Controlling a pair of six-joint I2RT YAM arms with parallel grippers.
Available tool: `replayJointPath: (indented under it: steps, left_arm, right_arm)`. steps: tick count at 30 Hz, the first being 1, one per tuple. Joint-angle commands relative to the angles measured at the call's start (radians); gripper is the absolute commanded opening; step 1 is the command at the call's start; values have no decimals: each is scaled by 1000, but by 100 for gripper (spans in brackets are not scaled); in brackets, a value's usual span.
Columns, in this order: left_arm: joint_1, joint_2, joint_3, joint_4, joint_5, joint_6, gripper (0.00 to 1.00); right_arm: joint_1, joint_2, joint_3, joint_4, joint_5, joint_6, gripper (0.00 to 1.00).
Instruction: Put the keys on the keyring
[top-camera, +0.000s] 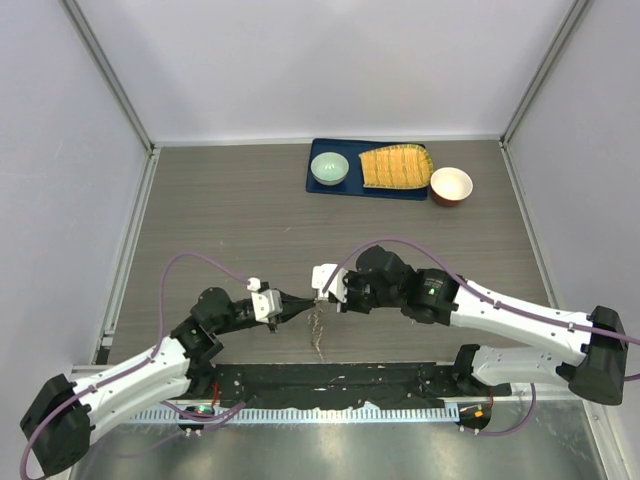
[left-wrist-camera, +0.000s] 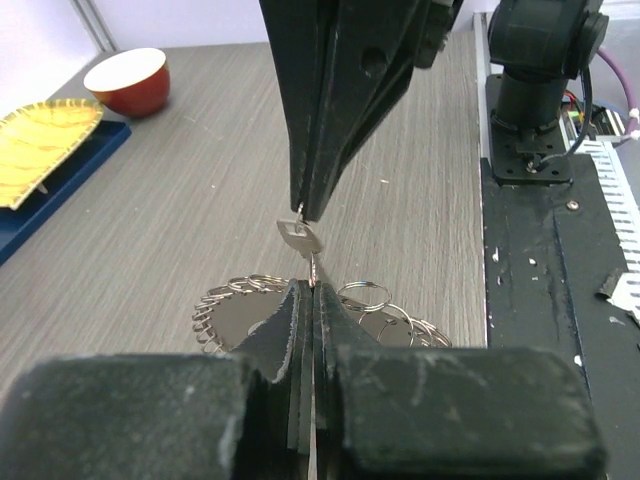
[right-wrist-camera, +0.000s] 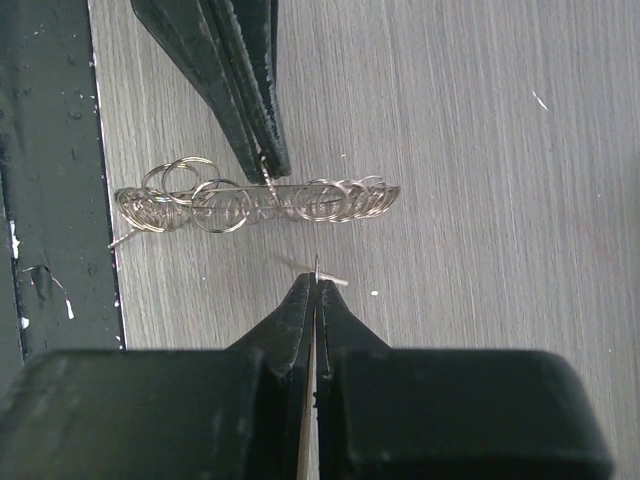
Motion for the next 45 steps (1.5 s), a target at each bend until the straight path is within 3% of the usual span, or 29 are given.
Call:
replayJointPath:
  steps: [1, 11, 45]
  left_arm:
    - [-3, -35, -11, 128, -49, -14, 0]
    - [-3, 24, -5, 168, -22, -36, 0]
    - [-5, 63, 7, 173, -8, -43, 0]
  right_arm:
    - [8, -1, 3, 64, -28, -15, 1]
    - [10, -16, -19, 130, -36, -10, 1]
    - [11, -10, -15, 118, -78, -18, 1]
